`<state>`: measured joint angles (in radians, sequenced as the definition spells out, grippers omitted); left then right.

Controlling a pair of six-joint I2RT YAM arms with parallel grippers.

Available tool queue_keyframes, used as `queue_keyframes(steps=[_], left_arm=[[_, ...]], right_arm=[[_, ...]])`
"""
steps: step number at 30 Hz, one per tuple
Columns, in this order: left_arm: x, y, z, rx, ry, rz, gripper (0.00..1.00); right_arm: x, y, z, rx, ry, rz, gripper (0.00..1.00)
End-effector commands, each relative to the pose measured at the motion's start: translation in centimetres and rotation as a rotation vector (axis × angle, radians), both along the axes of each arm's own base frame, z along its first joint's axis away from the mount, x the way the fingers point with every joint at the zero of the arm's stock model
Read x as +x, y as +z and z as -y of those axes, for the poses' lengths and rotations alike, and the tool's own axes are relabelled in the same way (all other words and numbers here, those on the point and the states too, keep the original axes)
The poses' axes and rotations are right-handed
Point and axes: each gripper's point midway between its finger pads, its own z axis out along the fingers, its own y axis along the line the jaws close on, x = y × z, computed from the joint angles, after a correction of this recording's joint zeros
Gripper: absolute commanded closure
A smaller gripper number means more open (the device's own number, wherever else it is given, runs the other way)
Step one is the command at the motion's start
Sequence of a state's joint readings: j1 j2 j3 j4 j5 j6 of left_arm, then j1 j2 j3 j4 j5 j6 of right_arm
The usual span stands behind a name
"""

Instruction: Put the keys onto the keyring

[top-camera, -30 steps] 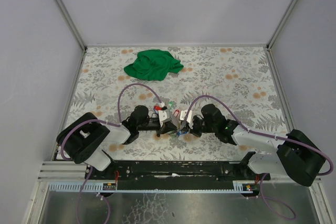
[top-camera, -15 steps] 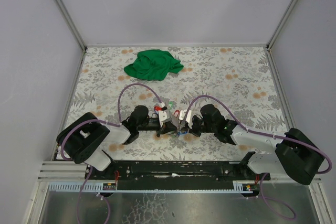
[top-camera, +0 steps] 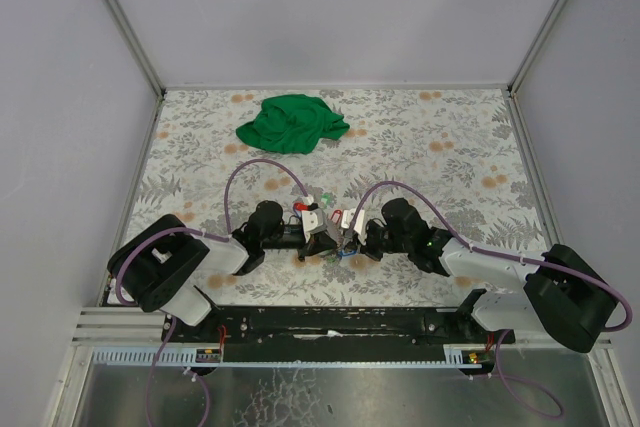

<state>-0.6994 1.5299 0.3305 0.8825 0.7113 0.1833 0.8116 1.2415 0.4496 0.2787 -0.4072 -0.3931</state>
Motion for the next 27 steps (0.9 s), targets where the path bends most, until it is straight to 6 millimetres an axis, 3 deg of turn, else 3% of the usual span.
queue_keyframes(steps=[1,27], left_arm=[[0.69,2.24,0.76,-0.063,-0.014,0.083,1.0],[-0.27,2.2,1.12,-0.071,-0.069,0.069,1.0]], right_arm=[[0.3,2.18,-1.56,0.06,0.029,0.029,1.0],[0.42,2.7,-1.95,0.084,0.025,0.025,1.0]])
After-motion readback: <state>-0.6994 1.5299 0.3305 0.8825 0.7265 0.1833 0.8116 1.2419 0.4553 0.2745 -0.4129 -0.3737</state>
